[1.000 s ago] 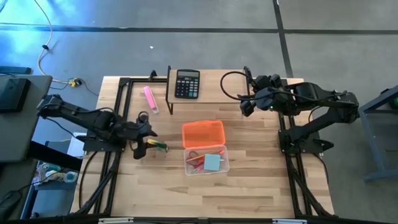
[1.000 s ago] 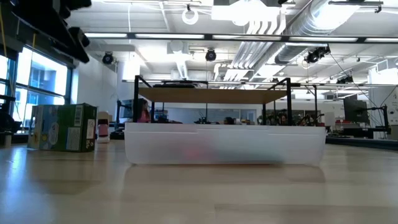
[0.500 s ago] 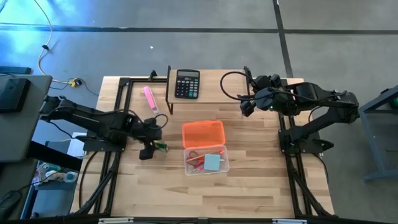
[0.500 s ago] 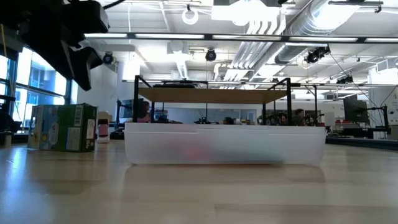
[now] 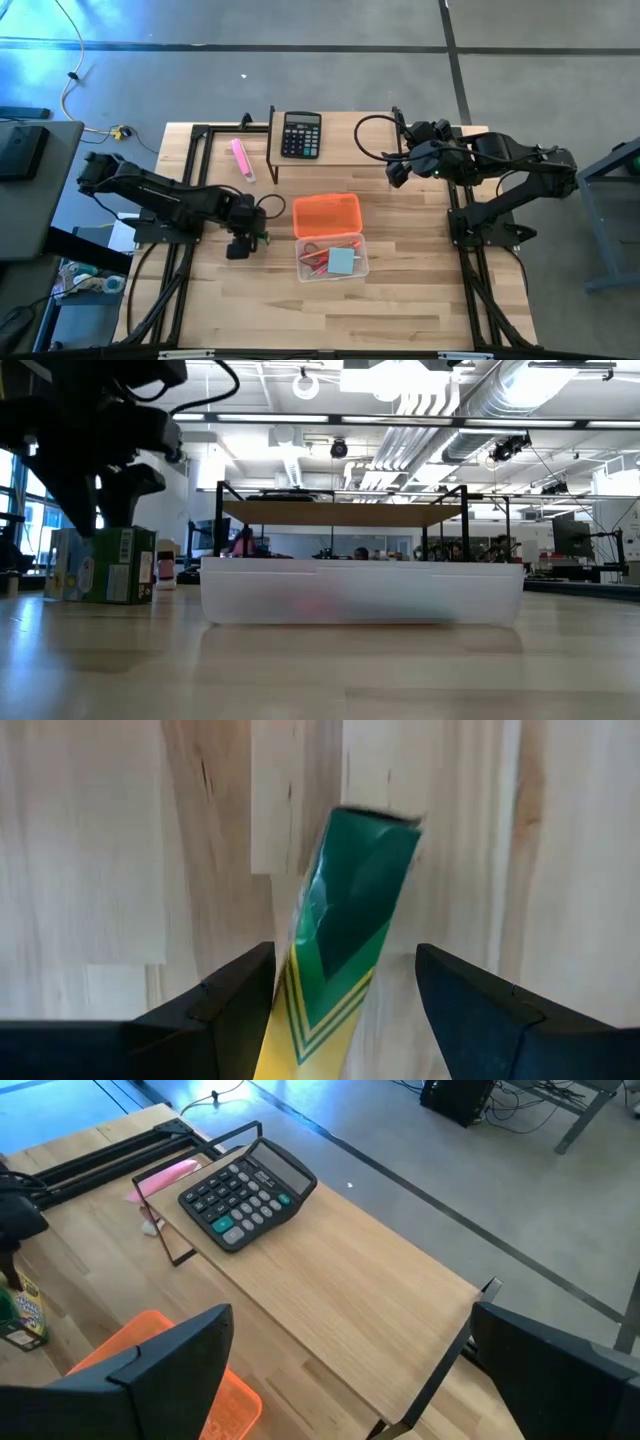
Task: Pack school essentials
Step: Put the crayon box into the orange supply box
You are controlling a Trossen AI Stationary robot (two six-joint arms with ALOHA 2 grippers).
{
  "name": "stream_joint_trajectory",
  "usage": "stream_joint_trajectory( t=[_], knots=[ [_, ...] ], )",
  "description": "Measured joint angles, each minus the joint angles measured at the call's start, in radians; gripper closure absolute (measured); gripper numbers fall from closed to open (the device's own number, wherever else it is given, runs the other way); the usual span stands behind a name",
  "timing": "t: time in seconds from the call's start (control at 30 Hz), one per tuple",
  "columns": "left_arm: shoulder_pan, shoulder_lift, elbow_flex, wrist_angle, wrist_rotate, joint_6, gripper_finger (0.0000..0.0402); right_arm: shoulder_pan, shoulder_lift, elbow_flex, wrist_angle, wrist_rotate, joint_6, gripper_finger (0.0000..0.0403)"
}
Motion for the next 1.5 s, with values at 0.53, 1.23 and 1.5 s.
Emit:
stream_joint_trajectory(
  t=[0.53, 1.23, 1.5],
  knots=[
    [0.0, 0.064, 0.0, -0.086, -0.039, -0.037, 0.0195, 0.0, 0.0, 0.0, 0.0, -0.021, 0.011, 0.0006],
    [0.0, 0.064, -0.001, -0.084, -0.025, -0.026, 0.0314, 0.001, 0.0, 0.0, 0.001, -0.176, 0.152, 0.0006],
    [-0.001, 0.064, 0.072, -0.085, -0.044, 0.011, 0.0316, 0.018, 0.007, 0.0, 0.036, -0.431, 0.302, 0.0006]
  ],
)
